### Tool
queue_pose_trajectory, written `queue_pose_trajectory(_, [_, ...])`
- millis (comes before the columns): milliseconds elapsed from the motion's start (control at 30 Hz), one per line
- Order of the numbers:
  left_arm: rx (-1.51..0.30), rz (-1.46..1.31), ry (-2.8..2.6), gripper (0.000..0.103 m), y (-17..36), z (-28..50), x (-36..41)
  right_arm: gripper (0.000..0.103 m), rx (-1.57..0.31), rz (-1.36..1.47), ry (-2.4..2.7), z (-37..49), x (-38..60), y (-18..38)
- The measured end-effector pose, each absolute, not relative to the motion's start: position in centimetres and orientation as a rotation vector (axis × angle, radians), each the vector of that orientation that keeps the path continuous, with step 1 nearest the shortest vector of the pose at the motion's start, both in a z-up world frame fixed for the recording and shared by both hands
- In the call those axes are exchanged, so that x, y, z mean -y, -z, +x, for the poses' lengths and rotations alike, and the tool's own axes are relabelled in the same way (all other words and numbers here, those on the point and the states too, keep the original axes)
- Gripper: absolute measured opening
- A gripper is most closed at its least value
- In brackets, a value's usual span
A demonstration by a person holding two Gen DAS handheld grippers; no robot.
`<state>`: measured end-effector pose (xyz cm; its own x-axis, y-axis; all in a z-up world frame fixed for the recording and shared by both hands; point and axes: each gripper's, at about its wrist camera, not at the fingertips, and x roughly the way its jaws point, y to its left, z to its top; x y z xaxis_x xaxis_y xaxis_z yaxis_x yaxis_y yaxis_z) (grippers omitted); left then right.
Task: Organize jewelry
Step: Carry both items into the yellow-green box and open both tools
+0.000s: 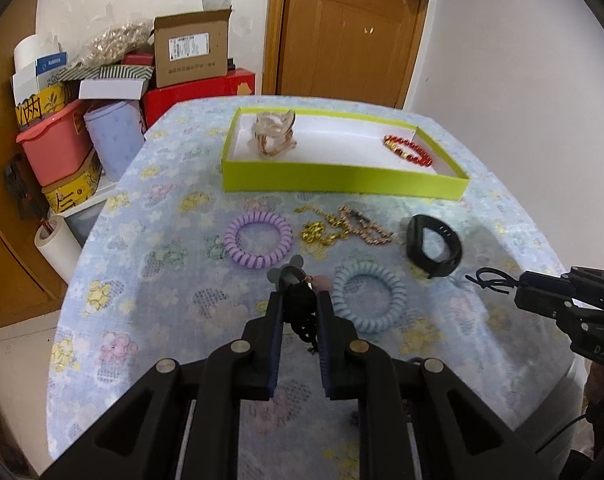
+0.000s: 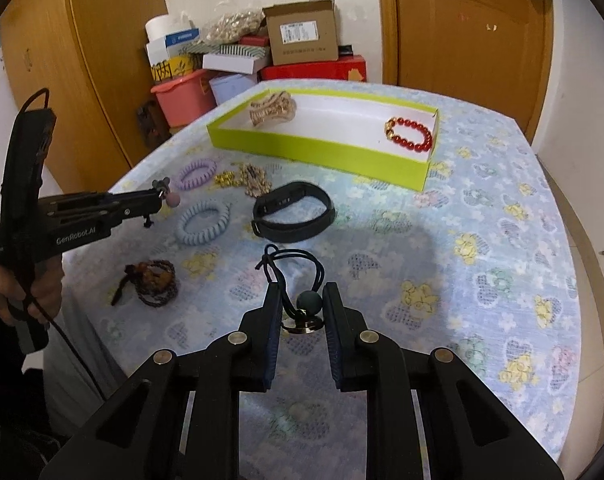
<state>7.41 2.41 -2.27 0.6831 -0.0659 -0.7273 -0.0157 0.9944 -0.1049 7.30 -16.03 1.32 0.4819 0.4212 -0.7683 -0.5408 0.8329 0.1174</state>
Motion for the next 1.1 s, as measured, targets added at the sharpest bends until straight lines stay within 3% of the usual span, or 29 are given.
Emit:
queue_pose_trajectory(467, [-0.767,-0.102,0.058,0.016,-0.5,8.5,-1.9,0.021,-0.82,-0.086,-0.558,9.3,16.9,-4.4])
queue_pose_trajectory(1100, [-0.787,-0.097,0.093,0.016,-1.1,19.0,-2.6,0.021,-0.798,-0.105,-0.521,19.5,15.7,-4.7])
